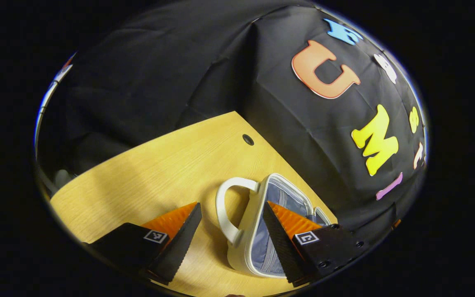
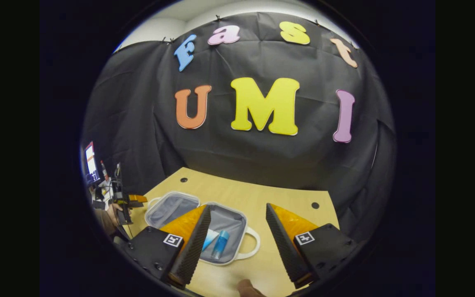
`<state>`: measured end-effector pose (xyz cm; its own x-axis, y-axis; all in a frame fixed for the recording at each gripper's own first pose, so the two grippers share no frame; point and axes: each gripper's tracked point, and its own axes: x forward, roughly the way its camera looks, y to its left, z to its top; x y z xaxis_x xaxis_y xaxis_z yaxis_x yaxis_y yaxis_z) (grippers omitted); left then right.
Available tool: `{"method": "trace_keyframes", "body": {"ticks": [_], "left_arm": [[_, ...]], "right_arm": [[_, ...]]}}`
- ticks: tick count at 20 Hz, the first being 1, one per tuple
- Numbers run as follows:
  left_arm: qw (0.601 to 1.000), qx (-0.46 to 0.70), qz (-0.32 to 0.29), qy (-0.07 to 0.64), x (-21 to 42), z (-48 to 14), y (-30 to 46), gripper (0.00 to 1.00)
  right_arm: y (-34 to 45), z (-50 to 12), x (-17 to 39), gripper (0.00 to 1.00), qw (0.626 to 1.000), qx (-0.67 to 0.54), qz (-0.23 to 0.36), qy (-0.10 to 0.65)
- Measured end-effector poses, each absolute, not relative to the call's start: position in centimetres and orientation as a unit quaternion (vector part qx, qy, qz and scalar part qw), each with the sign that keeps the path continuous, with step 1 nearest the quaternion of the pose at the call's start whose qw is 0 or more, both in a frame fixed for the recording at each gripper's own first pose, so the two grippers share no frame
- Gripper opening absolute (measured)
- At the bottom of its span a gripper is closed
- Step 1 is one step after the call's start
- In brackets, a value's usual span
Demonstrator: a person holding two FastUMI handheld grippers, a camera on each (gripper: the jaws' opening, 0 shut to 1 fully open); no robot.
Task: First open the suitcase, pack the skin care products into it, and then close the suitcase.
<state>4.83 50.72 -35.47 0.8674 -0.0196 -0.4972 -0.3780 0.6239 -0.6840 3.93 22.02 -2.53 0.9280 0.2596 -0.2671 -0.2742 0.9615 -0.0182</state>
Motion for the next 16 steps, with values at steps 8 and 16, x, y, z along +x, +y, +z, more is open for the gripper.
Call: {"method": "trace_keyframes", "body": {"ticks": [8, 16], "left_arm": [[0.803, -0.546, 0.075, 0.228, 7.7, -38.6, 50.0, 0.75], [0.799, -0.554, 0.070, 0.224, 8.3, -37.5, 49.5, 0.10]], "right_arm": [[19.3, -1.5, 3.9, 0.80, 0.987, -0.017, 0.100, 0.123], [16.8, -1.1, 4.2, 0.80, 0.990, 0.001, 0.076, 0.116]]}}
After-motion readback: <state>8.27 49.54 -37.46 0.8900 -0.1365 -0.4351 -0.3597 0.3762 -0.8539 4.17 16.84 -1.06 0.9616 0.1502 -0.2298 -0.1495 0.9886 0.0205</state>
